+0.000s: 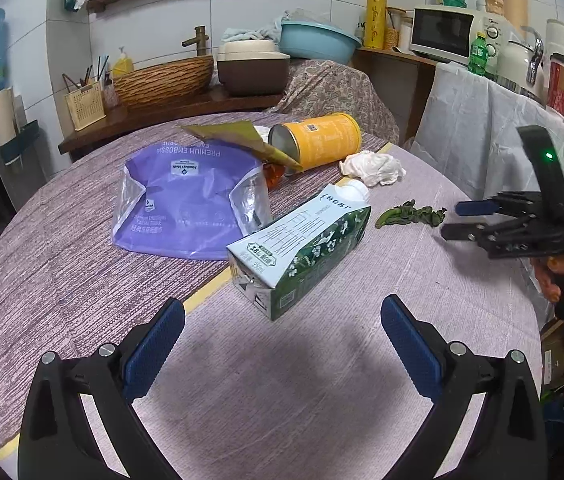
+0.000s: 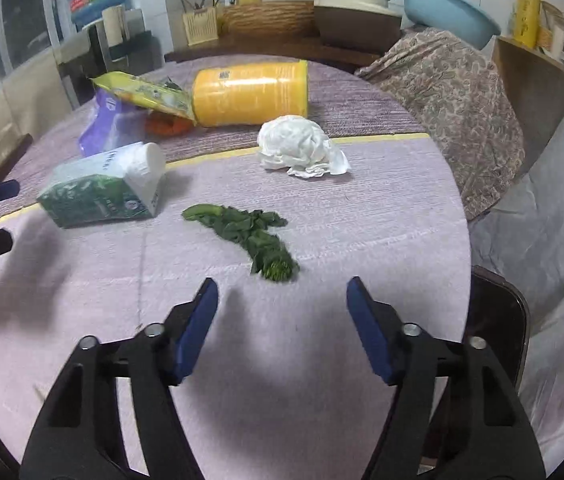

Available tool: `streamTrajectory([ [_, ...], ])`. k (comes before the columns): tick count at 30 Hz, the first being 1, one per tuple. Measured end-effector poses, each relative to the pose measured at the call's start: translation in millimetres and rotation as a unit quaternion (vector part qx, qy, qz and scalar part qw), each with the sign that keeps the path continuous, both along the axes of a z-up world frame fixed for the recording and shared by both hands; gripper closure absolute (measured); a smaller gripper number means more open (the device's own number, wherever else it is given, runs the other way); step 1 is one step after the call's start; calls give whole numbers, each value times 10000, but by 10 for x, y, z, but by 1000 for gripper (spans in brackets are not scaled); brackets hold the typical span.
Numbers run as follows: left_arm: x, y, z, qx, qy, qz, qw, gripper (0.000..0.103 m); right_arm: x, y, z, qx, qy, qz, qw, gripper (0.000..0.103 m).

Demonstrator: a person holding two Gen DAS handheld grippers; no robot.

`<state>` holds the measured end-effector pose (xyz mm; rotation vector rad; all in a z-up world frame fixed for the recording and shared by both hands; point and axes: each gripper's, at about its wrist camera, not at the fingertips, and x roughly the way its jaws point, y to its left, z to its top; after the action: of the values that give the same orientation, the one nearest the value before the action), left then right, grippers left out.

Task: Collect trash
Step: 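Grasp the green leaves with the right tool while the left tool grasps the milk carton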

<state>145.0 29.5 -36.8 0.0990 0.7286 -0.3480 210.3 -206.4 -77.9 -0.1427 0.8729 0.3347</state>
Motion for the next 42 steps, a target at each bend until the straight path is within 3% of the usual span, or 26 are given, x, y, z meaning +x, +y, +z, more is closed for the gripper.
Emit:
streamTrajectory([
  [4,85,28,-30,28,54,-146,9999,6,177,50,-87,-89,101,68,9999,52],
  [6,137,19,-32,24,75,-205,9998,6,233,104,-87,-235,61,130,9996,59],
  [8,205,-3,-19,15,91,-278,9996,6,220,147,-70,-221,66,230,9995,74],
  [13,401,-117,55,141,138,-621,9979,6,107,244,-50,-366,5,299,9989,89],
  [18,564,-400,30,705,308,-1127,9907,6,-108,187,22,-158,-118,243,9995,91],
  [24,731,-659,-87,1300,462,-1352,9812,6,-385,-5,250,184,-325,55,9993,91],
  [28,783,-788,-172,1690,575,-1398,9740,20,-541,-88,362,302,-420,-9,9987,91],
  [32,815,-840,-192,1873,597,-1338,9713,36,-644,-171,433,473,-461,-79,9978,91],
  [36,775,-849,-168,1941,571,-1331,9702,42,-708,-198,442,531,-494,-62,9973,91],
  [42,688,-841,-102,1588,592,-1176,9785,50,-807,-280,447,754,-546,-136,9956,91],
])
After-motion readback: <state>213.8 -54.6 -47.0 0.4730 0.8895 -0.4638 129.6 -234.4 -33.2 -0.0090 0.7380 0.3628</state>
